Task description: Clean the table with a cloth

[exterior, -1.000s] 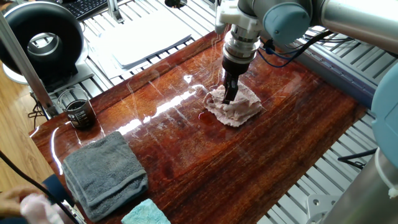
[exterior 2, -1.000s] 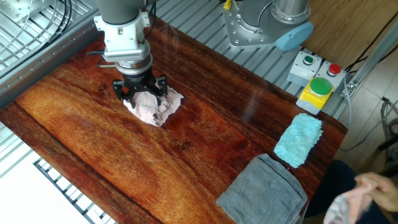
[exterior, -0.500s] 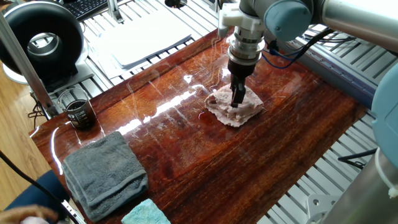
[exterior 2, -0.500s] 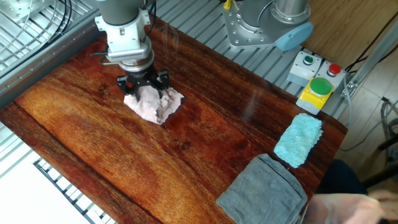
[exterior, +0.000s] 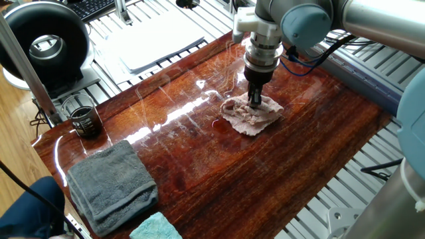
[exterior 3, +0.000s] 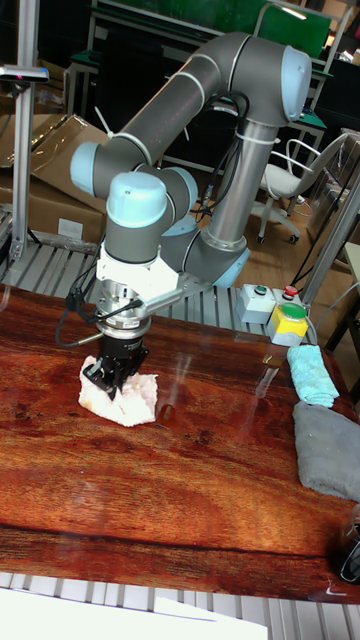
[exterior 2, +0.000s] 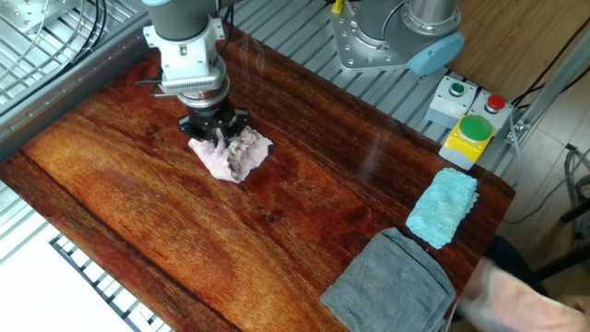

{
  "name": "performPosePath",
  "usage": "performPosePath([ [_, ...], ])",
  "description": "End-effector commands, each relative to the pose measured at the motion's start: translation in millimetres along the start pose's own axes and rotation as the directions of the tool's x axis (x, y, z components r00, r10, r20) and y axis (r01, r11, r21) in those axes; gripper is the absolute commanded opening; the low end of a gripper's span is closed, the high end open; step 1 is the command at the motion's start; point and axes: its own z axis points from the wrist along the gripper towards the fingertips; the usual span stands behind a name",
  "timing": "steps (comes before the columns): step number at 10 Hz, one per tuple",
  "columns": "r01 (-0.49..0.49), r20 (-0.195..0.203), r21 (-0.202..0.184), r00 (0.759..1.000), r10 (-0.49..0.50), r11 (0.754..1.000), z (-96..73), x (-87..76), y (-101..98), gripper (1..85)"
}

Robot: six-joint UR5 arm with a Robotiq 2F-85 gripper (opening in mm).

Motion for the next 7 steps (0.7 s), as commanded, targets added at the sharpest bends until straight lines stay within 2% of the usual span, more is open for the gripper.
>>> performPosePath([
  [1,-0.062,0.000,-0.050,0.998,0.062,0.997,-4.5,-4.1,11.6,1.0],
  [3,-0.119,0.006,-0.073,0.993,0.119,0.990,-11.5,-19.6,19.2,1.0],
  [5,-0.177,0.026,-0.110,0.983,0.181,0.978,-10.6,-37.5,36.2,1.0],
  [7,-0.211,0.026,-0.116,0.976,0.215,0.971,-12.3,-49.3,46.5,1.0],
])
